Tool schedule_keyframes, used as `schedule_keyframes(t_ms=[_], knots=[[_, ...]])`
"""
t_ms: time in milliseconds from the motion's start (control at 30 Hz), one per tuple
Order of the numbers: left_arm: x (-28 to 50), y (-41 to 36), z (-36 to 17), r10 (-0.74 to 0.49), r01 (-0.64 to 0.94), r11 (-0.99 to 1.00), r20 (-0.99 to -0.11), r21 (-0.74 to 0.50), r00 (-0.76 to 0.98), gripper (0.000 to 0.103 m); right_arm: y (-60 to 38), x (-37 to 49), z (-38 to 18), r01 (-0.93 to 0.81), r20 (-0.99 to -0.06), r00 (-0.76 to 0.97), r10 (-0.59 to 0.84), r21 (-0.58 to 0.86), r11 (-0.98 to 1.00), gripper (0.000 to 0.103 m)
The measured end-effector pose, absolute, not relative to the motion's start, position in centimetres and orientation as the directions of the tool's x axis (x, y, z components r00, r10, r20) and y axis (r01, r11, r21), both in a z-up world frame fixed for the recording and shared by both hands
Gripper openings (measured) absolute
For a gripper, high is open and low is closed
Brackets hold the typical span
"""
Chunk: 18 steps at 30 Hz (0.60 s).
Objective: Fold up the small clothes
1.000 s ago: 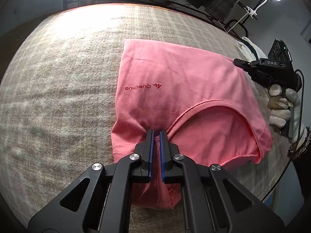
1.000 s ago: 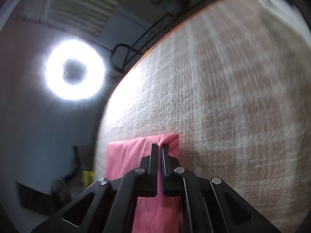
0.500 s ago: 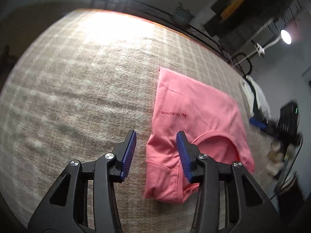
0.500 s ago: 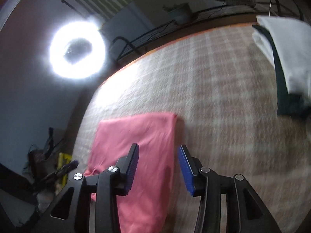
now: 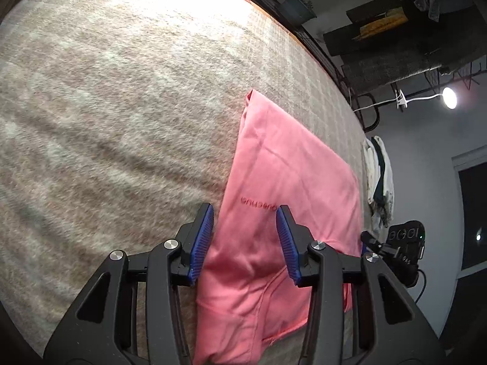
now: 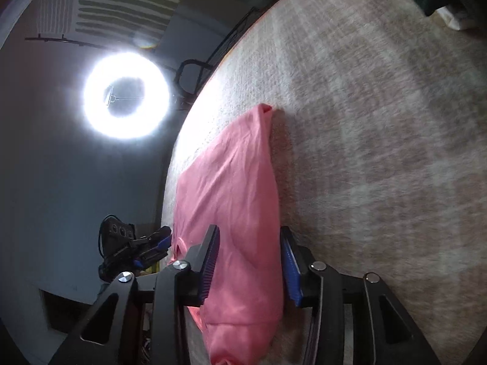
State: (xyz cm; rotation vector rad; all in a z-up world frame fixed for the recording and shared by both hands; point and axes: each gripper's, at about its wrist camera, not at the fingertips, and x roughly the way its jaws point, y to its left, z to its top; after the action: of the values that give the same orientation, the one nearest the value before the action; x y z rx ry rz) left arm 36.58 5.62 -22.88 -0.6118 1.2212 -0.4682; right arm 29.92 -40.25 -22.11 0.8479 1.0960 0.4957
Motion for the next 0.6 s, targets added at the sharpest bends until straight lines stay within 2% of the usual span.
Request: schedule_keyframes(t_ms=[133, 200, 233, 267, 367, 467, 600], knots=[[37.7, 4.4, -23.0, -0.656, 0.010, 0.733, -0.702, -0.680, 0.278, 0.041, -38.3, 31.1, -22.5, 0.064, -0.570, 0.405, 0.715, 0.798, 0.599, 0.028], [38.1, 3.7, -23.1, -0.643, 0.009, 0.745, -0.714, -0.667, 0.276, 0.024, -37.9, 31.2, -22.4, 0.071, -0.586, 0.410, 0.699, 0.784, 0.616, 0.017], [38.1, 3.2, -23.0, -0.623, 0.017, 0.764, -0.731, -0.645, 0.279, 0.012, -37.8, 30.9, -22.4, 0.077, -0.598, 0.410, 0.689, 0.776, 0.627, 0.014], [38.1, 2.7, -22.8, -0.595, 0.027, 0.788, -0.748, -0.615, 0.293, 0.009, -37.6, 30.9, -22.2, 0.081, -0.617, 0.411, 0.671, 0.758, 0.647, 0.012], [37.3, 1.7, -21.7, -0.540, 0.074, 0.832, -0.772, -0.550, 0.335, 0.007, -36.9, 30.8, -20.8, 0.057, -0.672, 0.414, 0.614, 0.693, 0.719, 0.010], [36.2, 0.8, -19.9, -0.494, 0.133, 0.865, -0.778, -0.483, 0.387, 0.006, -34.8, 30.7, -18.3, -0.023, -0.742, 0.421, 0.522, 0.566, 0.824, 0.009], [34.6, -0.6, -17.3, -0.452, 0.214, 0.892, -0.767, -0.399, 0.456, 0.006, -32.5, 30.5, -15.7, -0.112, -0.783, 0.435, 0.444, 0.442, 0.890, 0.008]])
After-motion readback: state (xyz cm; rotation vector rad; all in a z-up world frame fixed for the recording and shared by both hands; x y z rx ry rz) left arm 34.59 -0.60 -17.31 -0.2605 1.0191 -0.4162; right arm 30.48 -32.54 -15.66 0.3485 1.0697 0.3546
